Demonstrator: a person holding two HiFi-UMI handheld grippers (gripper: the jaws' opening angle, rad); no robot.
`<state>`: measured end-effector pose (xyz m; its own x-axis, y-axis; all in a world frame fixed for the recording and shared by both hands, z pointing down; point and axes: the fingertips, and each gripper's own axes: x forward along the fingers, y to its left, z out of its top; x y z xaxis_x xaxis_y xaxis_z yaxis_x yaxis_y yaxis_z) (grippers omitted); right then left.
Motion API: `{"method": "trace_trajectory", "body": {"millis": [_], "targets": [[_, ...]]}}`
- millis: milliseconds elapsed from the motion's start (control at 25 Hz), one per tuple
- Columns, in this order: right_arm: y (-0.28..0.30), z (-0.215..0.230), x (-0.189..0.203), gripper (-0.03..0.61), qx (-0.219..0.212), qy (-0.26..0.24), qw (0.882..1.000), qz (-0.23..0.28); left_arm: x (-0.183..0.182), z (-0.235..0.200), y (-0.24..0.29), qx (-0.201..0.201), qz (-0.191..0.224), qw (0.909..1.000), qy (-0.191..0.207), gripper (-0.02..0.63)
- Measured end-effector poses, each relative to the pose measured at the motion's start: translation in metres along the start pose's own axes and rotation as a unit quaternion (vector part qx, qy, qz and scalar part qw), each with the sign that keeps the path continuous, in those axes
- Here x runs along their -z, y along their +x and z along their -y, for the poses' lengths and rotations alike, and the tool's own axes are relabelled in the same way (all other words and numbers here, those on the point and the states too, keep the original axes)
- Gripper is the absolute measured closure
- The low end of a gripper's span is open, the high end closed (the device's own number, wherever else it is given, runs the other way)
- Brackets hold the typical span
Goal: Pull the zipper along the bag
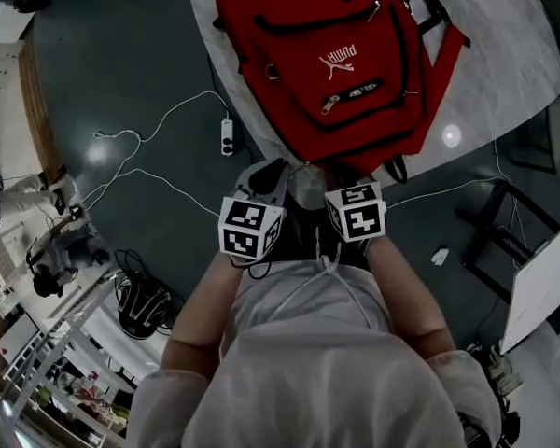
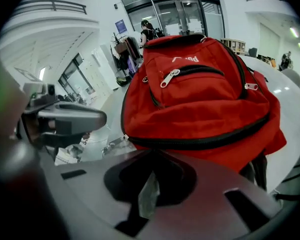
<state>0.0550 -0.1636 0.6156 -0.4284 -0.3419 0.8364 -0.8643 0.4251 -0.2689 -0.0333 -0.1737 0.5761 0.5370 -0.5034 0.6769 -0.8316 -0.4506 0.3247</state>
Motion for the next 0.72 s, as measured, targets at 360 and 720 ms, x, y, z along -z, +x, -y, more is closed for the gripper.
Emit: {"method": "trace_trajectory", "body": {"millis": [360, 720], "targets": [[0.006, 0.000, -0.004, 0.552, -0.038, 0.016, 0.999, -0.035, 0.027, 0.015, 0.019, 0.033, -0.072, 0.9965, 0.026, 0.520], [0.007, -0.003, -0.004, 0.552, -0.031, -0.011, 0.998, -0.046, 0.044, 0.014, 0.033, -0.016, -0.103, 0.9921, 0.070, 0.514]]}}
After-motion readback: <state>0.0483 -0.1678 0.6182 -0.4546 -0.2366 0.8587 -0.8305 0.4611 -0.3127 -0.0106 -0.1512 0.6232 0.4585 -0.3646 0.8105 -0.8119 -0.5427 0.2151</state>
